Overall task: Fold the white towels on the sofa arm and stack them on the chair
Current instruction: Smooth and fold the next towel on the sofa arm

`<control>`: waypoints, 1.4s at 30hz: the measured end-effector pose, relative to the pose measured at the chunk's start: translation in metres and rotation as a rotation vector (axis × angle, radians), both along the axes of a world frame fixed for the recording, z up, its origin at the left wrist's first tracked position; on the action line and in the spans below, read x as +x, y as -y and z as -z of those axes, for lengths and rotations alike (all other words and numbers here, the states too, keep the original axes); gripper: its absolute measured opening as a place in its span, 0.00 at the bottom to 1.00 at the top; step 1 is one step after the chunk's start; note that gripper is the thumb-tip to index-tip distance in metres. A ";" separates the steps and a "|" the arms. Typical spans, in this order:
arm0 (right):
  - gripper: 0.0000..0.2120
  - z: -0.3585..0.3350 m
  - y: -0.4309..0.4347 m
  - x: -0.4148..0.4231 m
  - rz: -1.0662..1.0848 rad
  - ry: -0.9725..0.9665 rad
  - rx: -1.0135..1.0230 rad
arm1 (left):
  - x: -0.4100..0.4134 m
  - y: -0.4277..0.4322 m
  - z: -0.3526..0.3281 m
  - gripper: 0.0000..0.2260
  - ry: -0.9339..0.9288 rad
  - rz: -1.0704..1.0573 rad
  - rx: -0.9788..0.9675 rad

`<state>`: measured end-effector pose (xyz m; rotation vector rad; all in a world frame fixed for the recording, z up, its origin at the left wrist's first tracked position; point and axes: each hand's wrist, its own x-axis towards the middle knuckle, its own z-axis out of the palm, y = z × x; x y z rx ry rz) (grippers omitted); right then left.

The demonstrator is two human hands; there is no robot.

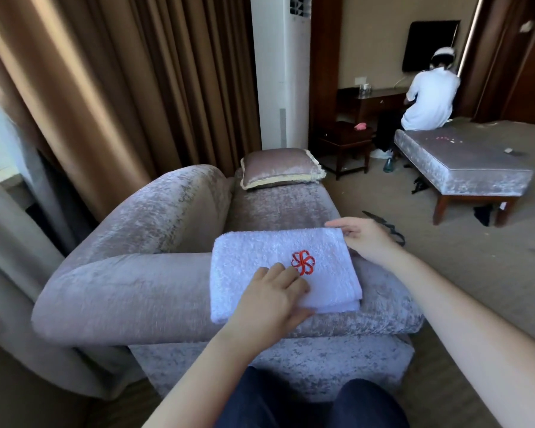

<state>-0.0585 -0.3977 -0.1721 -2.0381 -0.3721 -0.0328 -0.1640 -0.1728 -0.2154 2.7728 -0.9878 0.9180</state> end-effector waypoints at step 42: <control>0.26 0.032 -0.007 -0.018 0.365 -0.008 -0.292 | 0.024 -0.083 -0.031 0.16 -0.387 -0.654 -0.864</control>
